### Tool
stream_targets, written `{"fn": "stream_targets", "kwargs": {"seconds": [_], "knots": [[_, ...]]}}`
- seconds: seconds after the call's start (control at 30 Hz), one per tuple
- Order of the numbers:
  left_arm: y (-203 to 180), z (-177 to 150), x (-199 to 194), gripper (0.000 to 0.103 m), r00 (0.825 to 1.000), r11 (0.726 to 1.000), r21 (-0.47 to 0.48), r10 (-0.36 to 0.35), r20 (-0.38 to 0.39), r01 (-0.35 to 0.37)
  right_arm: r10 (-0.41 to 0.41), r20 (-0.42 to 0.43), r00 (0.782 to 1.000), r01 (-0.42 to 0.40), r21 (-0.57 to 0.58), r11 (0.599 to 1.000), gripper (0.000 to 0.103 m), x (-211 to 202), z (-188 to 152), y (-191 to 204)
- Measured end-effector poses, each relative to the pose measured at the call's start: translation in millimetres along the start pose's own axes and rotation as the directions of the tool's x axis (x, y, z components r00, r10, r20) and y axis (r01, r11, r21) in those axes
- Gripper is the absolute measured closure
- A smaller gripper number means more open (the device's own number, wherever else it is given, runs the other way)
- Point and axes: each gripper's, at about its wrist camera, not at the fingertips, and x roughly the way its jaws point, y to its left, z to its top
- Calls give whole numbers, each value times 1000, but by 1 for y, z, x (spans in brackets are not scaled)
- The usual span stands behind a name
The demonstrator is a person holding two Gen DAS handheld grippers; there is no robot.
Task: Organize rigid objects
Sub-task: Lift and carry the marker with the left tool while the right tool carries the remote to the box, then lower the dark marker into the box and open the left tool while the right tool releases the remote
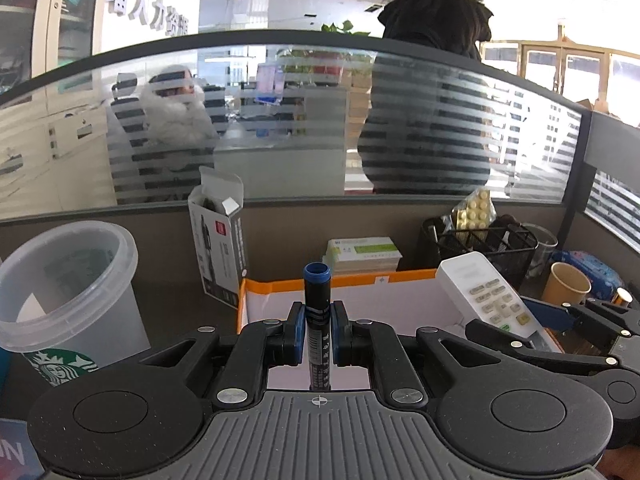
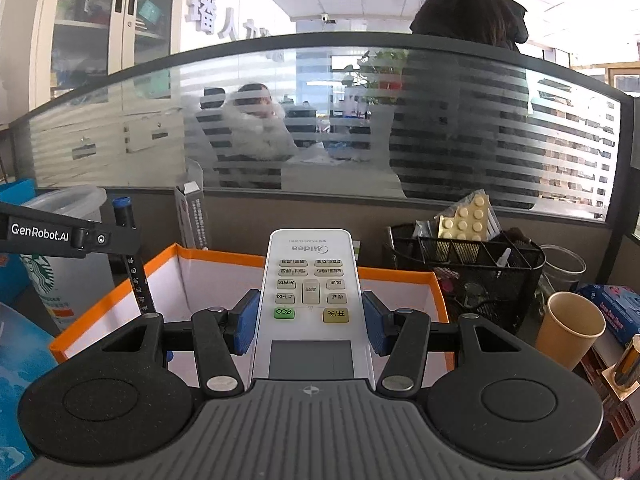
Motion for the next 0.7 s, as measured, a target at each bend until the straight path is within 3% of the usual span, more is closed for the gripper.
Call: {"fn": "stream_targets", "kwargs": {"seconds": [0.33, 0.6, 0.7], "knots": [[6, -6, 9, 92, 997, 1000, 23, -7, -72, 9, 38, -65, 997, -37, 20, 999, 53, 11, -3, -5], [0, -13, 29, 92, 989, 999, 30, -9, -147, 14, 23, -115, 993, -23, 6, 1000, 53, 24, -7, -5], [-2, -14, 31, 92, 990, 999, 40, 1, -143, 5, 21, -125, 992, -21, 1, 1000, 53, 27, -8, -4]]}}
